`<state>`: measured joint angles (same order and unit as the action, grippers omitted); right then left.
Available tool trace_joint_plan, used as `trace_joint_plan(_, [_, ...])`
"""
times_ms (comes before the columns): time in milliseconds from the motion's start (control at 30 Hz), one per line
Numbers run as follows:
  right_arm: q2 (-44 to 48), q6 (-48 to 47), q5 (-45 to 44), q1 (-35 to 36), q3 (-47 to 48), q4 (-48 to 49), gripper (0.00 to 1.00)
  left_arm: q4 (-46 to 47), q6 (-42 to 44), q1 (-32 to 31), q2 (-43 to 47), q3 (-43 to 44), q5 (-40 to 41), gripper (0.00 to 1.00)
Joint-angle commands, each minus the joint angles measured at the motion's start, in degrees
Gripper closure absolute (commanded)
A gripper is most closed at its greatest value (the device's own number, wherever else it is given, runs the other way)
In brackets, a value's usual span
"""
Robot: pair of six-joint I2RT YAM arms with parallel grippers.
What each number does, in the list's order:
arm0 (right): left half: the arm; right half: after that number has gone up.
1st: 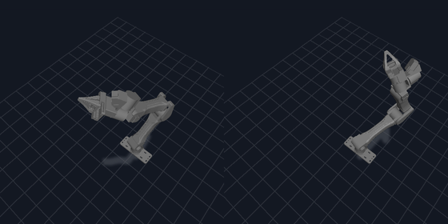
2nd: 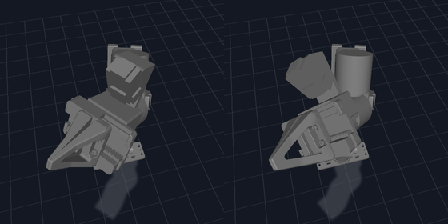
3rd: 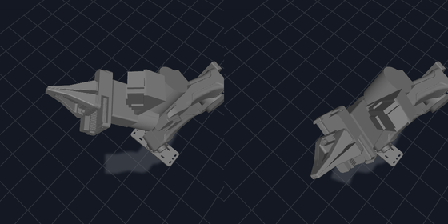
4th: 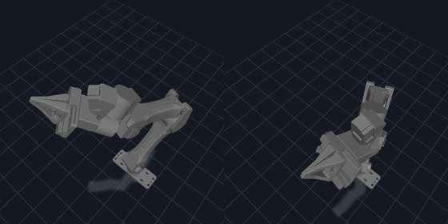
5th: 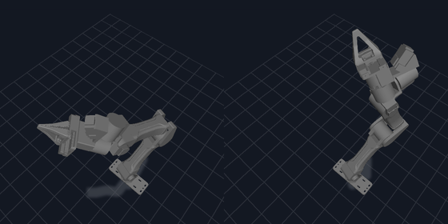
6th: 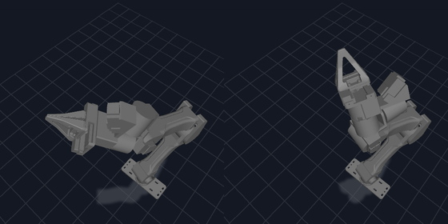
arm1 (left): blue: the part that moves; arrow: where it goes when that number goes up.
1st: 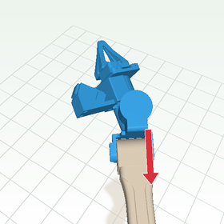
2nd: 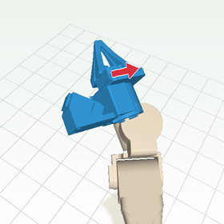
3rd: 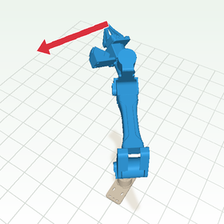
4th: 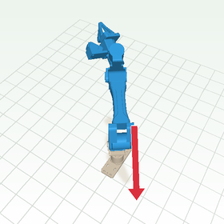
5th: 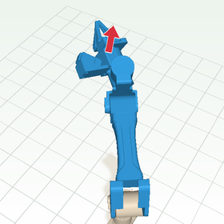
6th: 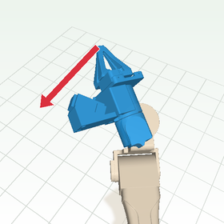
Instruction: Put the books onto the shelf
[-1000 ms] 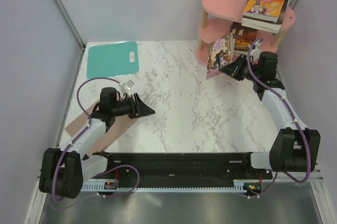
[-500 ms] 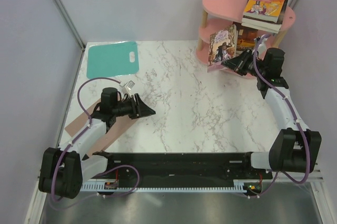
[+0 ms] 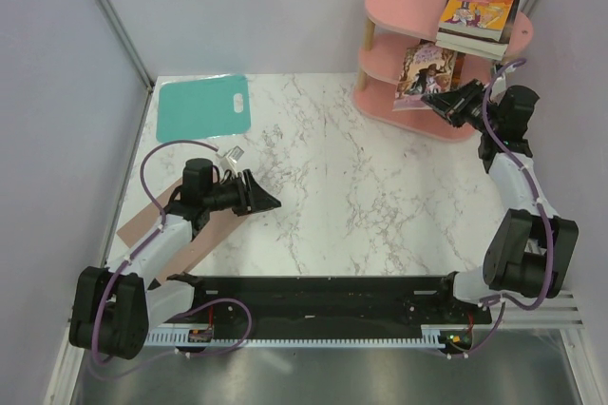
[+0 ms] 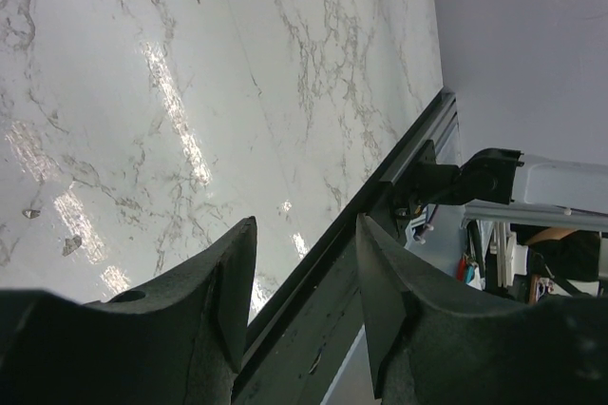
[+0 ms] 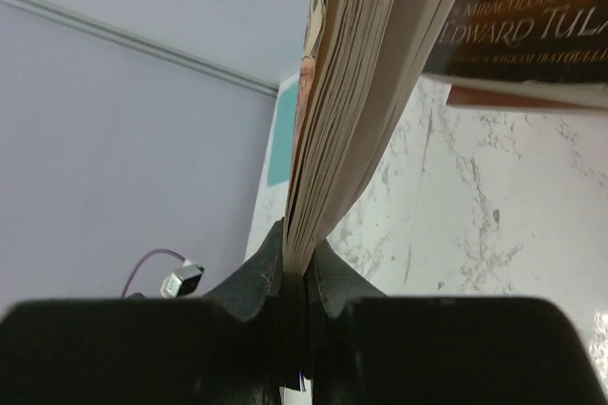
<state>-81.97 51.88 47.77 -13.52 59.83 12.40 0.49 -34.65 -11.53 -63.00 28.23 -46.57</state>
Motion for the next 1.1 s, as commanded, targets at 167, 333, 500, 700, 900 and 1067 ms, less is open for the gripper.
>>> trace_joint_plan(167, [-6.1, 12.2, 4.9, -3.9, 2.2, 18.5, 1.00, 0.2, 1.7, -0.5, -0.1, 0.0, 0.3, 0.48])
trace_joint_plan(333, [-8.9, 12.2, 5.1, -4.1, 5.4, 18.3, 1.00, 0.2, 1.8, -0.9, -0.3, -0.2, 0.4, 0.47])
trace_joint_plan(500, [-10.7, 12.7, 3.9, -4.3, 7.0, 18.8, 1.00, 0.2, 1.9, -1.1, 0.0, -0.5, 0.6, 0.47])
trace_joint_plan(700, [-11.3, 12.2, 1.0, -4.6, 7.1, 17.6, 1.00, 0.2, 1.9, -1.4, 0.0, -0.5, 0.6, 0.48])
trace_joint_plan(900, [-13.0, 10.4, -0.3, -4.8, 9.3, 14.0, 0.99, 0.2, 2.0, -1.7, 0.3, -0.9, 0.9, 0.48])
trace_joint_plan(1067, [-15.3, 7.2, -1.4, -4.8, 13.5, 6.5, 0.96, 0.2, 2.0, -1.9, 0.2, -1.1, 1.0, 0.48])
